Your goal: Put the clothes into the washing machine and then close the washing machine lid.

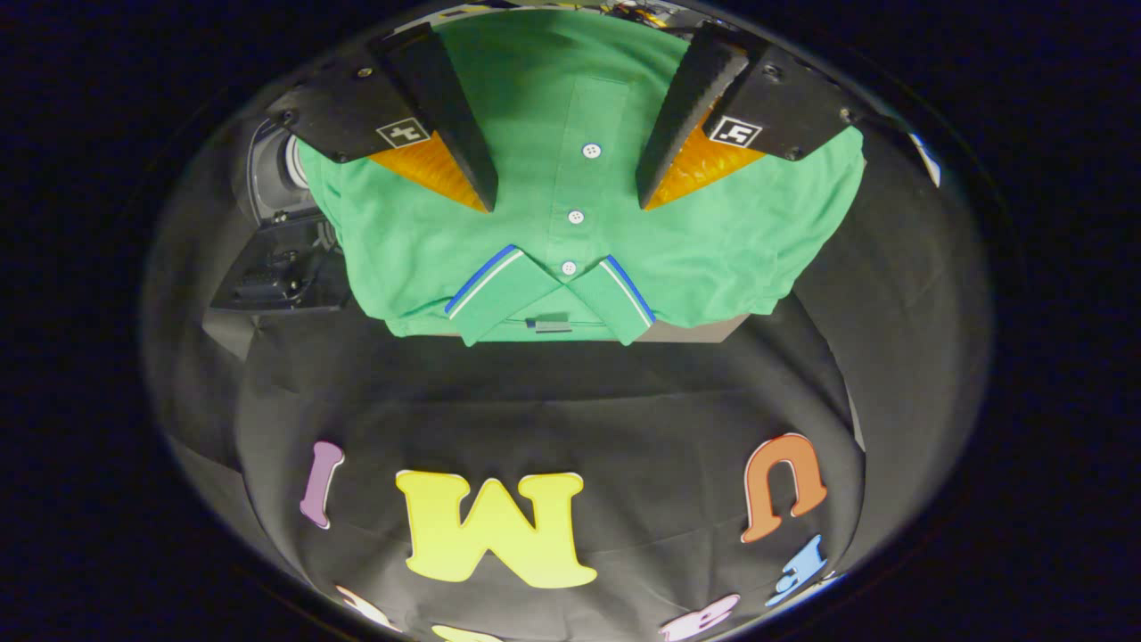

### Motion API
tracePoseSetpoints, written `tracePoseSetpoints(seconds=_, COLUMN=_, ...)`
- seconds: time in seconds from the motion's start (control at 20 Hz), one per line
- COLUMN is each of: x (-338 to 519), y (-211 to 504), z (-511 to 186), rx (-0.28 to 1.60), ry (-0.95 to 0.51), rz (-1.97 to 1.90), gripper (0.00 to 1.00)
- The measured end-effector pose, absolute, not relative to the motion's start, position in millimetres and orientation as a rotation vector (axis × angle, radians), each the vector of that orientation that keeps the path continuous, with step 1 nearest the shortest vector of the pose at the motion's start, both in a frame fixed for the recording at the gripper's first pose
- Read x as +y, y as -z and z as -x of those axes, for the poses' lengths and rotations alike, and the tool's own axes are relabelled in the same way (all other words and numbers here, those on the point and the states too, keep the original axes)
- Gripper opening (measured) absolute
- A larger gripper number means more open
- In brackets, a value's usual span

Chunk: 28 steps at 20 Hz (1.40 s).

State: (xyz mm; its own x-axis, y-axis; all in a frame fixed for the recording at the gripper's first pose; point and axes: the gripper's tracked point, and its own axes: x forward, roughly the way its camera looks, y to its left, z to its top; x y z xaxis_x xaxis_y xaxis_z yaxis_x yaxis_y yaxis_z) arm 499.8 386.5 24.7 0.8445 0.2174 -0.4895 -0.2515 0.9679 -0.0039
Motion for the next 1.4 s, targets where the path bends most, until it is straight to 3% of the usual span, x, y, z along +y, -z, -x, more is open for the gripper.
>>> tracePoseSetpoints(seconds=0.9, x=386.9, y=-23.3, z=-499.9, rx=0.627, ry=-0.188, rz=0.132, gripper=0.95)
tracePoseSetpoints(seconds=1.05, x=388.1, y=-26.3, z=-501.9, rx=0.622, ry=-0.219, rz=0.149, gripper=0.87)
tracePoseSetpoints(seconds=1.15, x=383.3, y=-29.5, z=-508.7, rx=0.613, ry=-0.212, rz=0.146, gripper=0.73)
tracePoseSetpoints(seconds=1.3, x=380.8, y=-25.6, z=-509.1, rx=0.598, ry=-0.206, rz=0.16, gripper=0.3)
tracePoseSetpoints(seconds=1.4, x=382.3, y=-26.4, z=-507.0, rx=0.575, ry=-0.238, rz=0.129, gripper=0.18)
